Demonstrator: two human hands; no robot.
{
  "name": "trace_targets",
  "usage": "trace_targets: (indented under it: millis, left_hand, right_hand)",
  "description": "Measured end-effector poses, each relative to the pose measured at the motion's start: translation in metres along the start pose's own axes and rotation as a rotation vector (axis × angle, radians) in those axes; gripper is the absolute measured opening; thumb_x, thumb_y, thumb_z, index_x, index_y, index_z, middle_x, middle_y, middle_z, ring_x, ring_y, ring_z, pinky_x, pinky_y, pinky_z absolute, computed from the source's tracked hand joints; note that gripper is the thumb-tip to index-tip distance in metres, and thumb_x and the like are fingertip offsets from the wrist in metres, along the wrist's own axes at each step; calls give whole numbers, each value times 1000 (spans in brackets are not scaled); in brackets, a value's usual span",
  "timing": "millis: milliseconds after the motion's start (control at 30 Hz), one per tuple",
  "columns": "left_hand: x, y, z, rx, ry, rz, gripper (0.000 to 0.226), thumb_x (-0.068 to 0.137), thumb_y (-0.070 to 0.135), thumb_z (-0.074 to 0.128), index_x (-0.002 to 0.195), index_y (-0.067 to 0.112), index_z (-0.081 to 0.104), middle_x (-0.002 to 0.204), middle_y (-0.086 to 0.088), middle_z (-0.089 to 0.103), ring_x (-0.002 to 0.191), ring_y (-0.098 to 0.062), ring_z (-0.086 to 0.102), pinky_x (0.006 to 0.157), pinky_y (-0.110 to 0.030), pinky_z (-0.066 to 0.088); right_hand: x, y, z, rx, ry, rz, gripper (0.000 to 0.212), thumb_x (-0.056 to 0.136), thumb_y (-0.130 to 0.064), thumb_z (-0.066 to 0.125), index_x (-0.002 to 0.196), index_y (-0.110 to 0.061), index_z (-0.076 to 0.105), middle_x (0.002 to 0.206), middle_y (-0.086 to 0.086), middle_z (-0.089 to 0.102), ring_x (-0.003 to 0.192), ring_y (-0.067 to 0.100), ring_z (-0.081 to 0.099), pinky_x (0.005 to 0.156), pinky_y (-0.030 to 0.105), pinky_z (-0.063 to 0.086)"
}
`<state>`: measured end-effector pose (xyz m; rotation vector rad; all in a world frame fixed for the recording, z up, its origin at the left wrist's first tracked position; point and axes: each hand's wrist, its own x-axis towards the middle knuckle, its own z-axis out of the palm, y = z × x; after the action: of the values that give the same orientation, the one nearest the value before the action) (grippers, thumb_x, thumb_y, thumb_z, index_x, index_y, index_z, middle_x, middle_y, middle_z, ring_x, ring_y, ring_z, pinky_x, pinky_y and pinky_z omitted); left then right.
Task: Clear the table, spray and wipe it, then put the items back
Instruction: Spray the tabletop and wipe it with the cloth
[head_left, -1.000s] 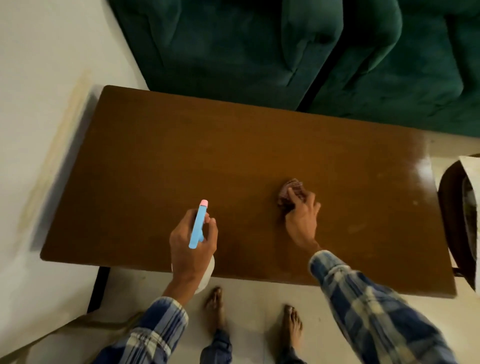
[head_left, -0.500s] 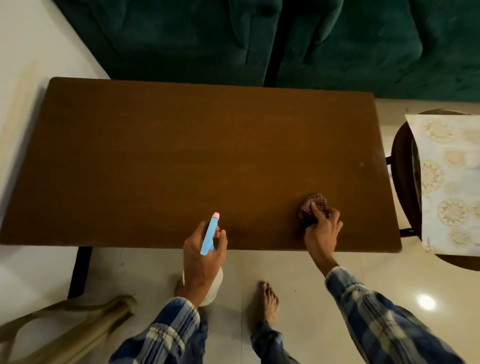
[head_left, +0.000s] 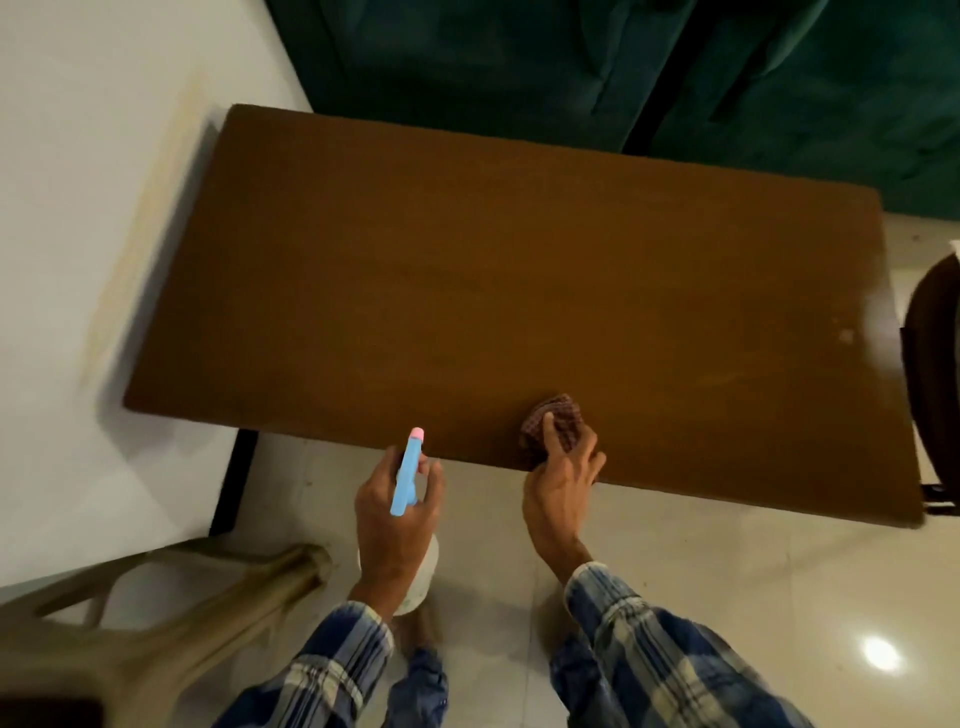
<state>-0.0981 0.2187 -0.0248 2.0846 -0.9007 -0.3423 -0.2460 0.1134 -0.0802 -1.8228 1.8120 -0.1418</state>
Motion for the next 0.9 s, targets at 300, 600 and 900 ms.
trace_targets:
  millis: [300,600,900]
  left_hand:
    - [40,-72,-77,56,62,-45,18,83,10,79,95,6,67,71,8,57,58,0,54,55,-19,52]
    - [71,-120,-132,34,155,-140,19,85,17,77,97,7,66,72,9,55,60,-4,58,61,-8,48]
    - [91,-151,-181,25,295,-202,16,88,21,72,93,8,65,69,8,54,57,-3,55,54,-19,52]
  right_hand:
    - [-54,-126,82,-83,-269,-423,65,96,-1,48,153,-31,41,156,10,25,126,33,34,103,49,48]
    - [-67,-217,138,-126,-298,-372,74,95,1,49,159,-30,27,160,9,13,137,39,24,108,52,45]
    - [-71,-286,188,-329,-460,-764,76,96,-11,60,158,-32,20,154,7,12,134,33,24,103,48,50]
